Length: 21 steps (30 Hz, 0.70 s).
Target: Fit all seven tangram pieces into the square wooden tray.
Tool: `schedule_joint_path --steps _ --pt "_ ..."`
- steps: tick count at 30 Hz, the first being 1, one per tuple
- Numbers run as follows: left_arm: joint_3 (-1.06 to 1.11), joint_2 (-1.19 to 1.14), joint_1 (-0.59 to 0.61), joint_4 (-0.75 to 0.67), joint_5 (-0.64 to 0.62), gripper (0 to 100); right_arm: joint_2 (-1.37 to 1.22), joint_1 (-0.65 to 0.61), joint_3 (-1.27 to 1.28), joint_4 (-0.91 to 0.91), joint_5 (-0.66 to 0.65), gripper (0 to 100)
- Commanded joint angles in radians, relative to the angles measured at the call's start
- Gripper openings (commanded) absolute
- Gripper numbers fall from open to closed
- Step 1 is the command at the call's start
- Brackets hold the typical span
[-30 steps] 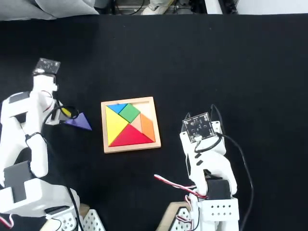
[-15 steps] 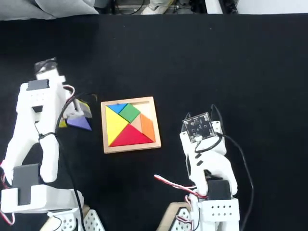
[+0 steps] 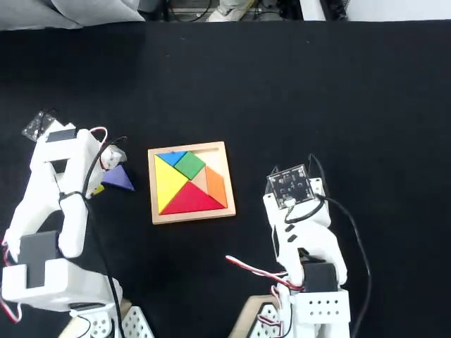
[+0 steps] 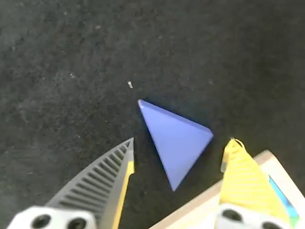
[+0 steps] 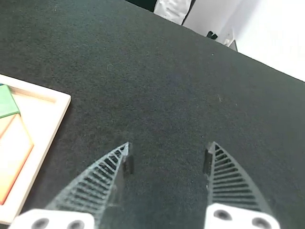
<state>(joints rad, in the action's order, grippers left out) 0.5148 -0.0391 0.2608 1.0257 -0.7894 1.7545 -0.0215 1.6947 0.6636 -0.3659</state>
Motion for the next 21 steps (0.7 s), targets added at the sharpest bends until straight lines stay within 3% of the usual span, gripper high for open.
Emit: schedule_joint_path --steps 1,13,21 --pt "-0.018 -0.078 0.008 -0.040 -0.109 29 0.019 0.006 -0.004 0.005 0.000 24.3" --pt "-0.157 -0.186 0.007 -0.005 -0.115 29 0.019 0.006 -0.004 0.005 0.000 24.3" --pt "-0.134 -0.189 0.002 -0.006 -0.241 29 0.019 0.006 -0.004 0.005 0.000 24.3"
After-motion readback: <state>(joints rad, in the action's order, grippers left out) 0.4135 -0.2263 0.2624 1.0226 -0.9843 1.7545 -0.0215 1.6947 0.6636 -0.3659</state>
